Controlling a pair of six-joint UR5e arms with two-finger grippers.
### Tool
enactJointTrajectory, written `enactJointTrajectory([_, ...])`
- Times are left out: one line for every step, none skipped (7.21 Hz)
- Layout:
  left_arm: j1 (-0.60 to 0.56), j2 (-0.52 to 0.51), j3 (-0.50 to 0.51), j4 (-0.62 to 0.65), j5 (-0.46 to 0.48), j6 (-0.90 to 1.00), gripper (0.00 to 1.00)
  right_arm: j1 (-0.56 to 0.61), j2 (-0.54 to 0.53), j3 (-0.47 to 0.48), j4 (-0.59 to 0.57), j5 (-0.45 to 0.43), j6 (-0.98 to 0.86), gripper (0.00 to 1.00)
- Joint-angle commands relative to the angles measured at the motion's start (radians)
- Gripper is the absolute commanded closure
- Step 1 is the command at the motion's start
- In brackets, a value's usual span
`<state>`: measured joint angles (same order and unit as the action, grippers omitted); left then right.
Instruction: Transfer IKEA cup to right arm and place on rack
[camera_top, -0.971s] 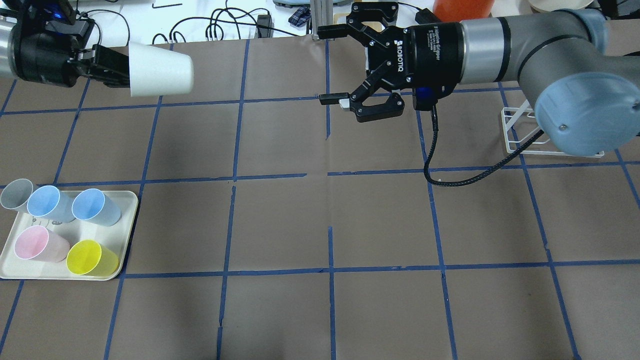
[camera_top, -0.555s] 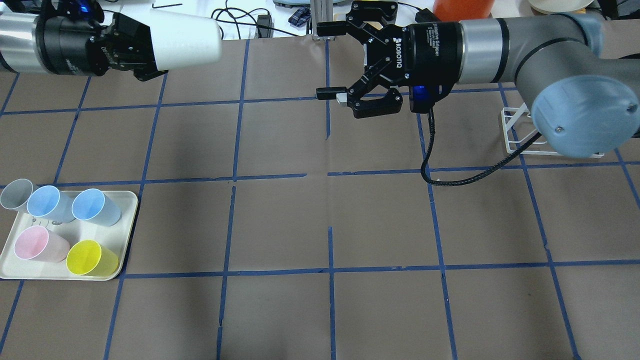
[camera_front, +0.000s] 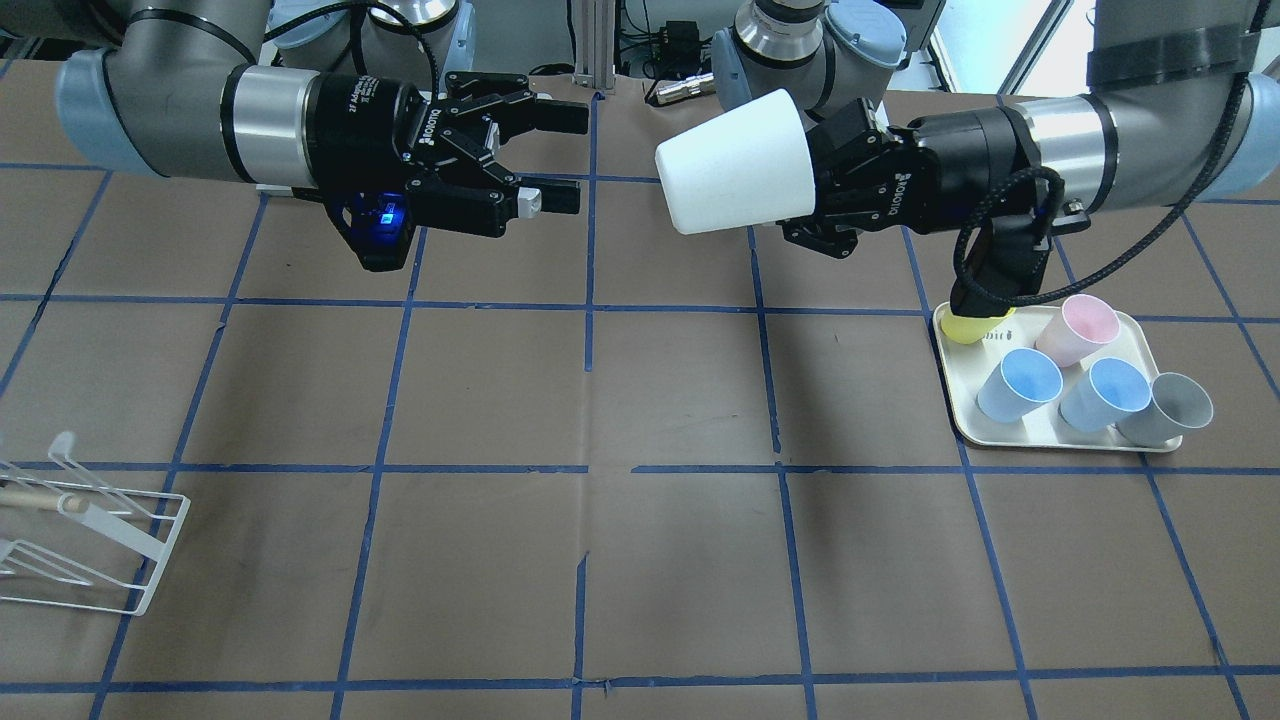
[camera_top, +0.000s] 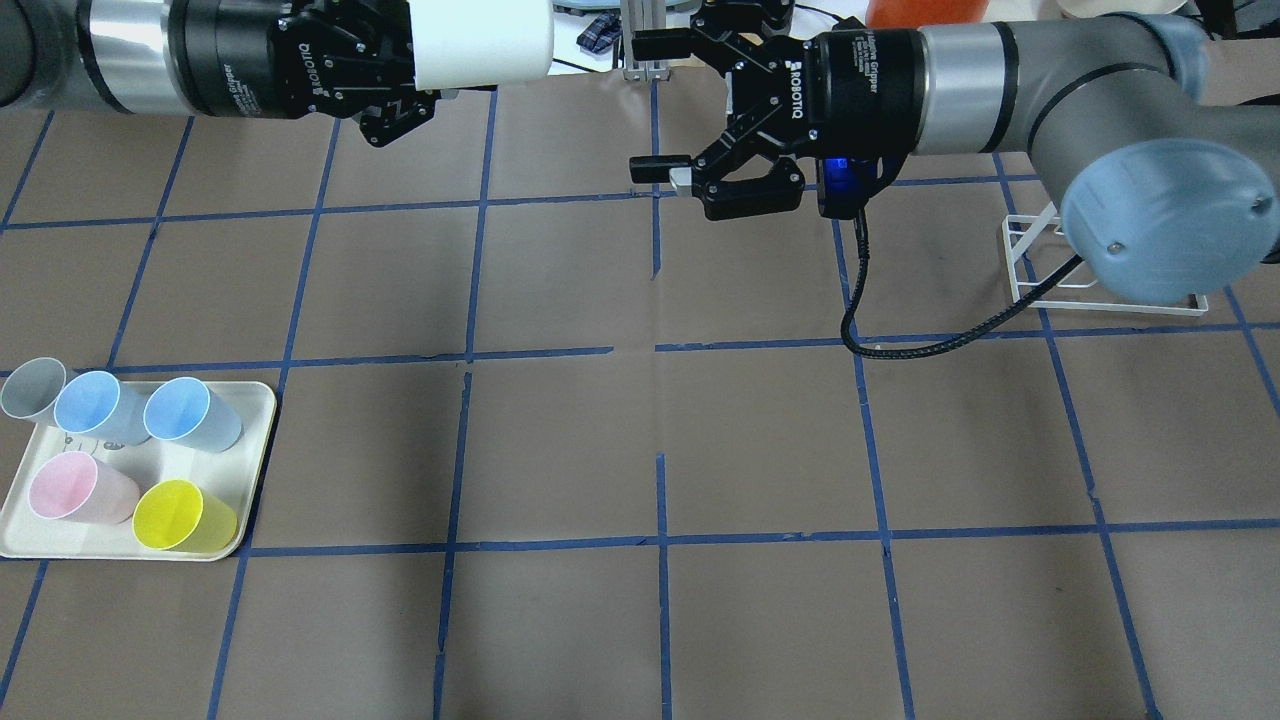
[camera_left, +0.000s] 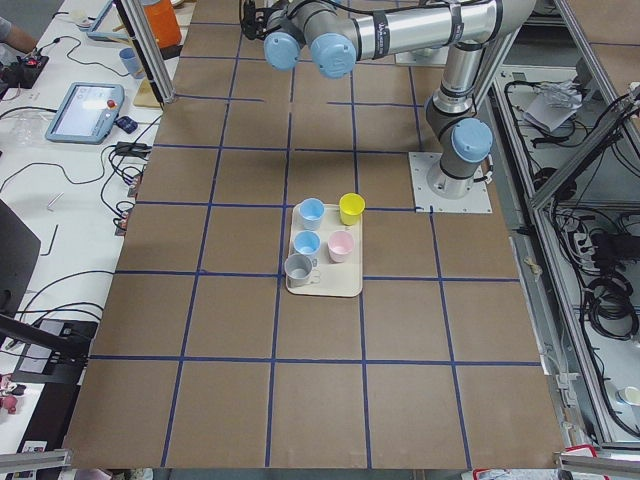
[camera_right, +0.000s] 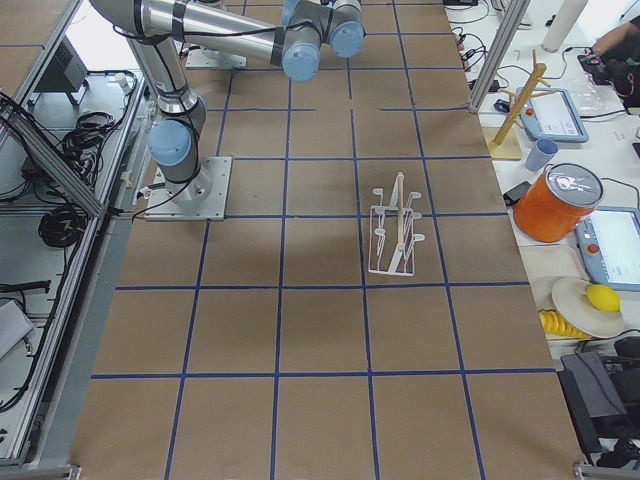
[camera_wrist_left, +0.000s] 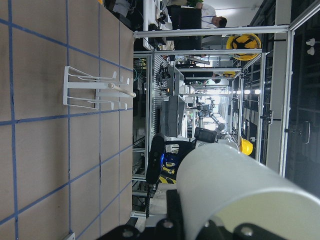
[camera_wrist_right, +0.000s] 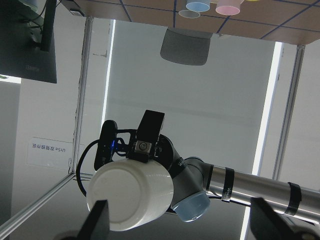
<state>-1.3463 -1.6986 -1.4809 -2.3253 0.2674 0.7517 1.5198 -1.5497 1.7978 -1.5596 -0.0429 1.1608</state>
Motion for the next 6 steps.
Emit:
enactJointTrajectory([-0.031, 0.007, -0.001, -0.006, -0.004, -0.015, 1.00, 0.000, 0.005, -0.001, -0.107, 0.006, 0.116, 0.00])
enactJointTrajectory([-0.033, 0.008, -0.006, -0.006, -0.004, -0.008, 1.00, 0.000, 0.020, 0.000, -0.191, 0.032, 0.208, 0.00])
enactJointTrajectory([-0.033, 0.008, -0.012, -0.006, -0.004, 0.006, 1.00, 0.002, 0.025, 0.005, -0.273, 0.029, 0.273, 0.00])
enactJointTrajectory([-0.033, 0.010, -0.012, -0.006, -0.004, 0.009, 1.00, 0.002, 0.023, 0.005, -0.277, 0.029, 0.295, 0.00])
enactJointTrajectory([-0.033, 0.017, -0.012, -0.006, -0.013, 0.009, 1.00, 0.005, 0.023, 0.003, -0.277, 0.031, 0.309, 0.00])
enactJointTrajectory([-0.033, 0.020, -0.012, -0.006, -0.013, 0.012, 1.00, 0.008, 0.023, 0.000, -0.283, 0.037, 0.330, 0.00])
